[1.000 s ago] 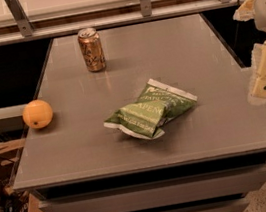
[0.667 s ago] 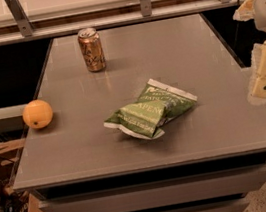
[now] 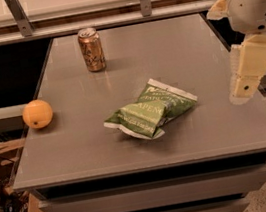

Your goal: Pick green jalapeno chip bag

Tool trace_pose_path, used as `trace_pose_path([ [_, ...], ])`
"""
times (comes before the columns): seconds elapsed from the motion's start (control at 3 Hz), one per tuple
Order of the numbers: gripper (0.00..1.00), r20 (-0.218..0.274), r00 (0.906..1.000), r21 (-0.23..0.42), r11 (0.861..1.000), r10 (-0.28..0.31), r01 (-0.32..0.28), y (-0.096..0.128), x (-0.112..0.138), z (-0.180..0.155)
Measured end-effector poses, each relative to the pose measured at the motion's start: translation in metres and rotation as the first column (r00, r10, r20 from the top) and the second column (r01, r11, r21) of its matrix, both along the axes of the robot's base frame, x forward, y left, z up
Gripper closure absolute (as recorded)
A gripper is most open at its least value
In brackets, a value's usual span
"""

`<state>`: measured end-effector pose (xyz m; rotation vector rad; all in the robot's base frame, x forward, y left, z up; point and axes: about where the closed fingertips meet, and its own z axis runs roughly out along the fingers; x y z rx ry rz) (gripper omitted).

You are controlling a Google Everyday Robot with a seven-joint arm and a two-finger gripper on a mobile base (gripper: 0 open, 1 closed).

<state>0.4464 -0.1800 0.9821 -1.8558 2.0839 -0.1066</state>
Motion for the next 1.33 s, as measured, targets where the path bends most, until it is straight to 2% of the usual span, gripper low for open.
trace_pose_path([
  [0.33, 0.00, -0.005, 0.9889, -0.020, 0.989, 0.148, -0.148, 0.031, 0.006, -0.011],
  [0.67, 0.00, -0.035, 0.9552, -0.051, 0.954, 0.294, -0.295, 0.053, 0.016, -0.034],
  [1.0, 0.00, -0.082, 0.9168, -0.066, 0.916, 0.391, -0.396, 0.063, 0.026, -0.065],
  [1.33, 0.00, -0.121, 0.8781, -0.057, 0.880, 0.463, -0.472, 0.075, 0.029, -0.091],
])
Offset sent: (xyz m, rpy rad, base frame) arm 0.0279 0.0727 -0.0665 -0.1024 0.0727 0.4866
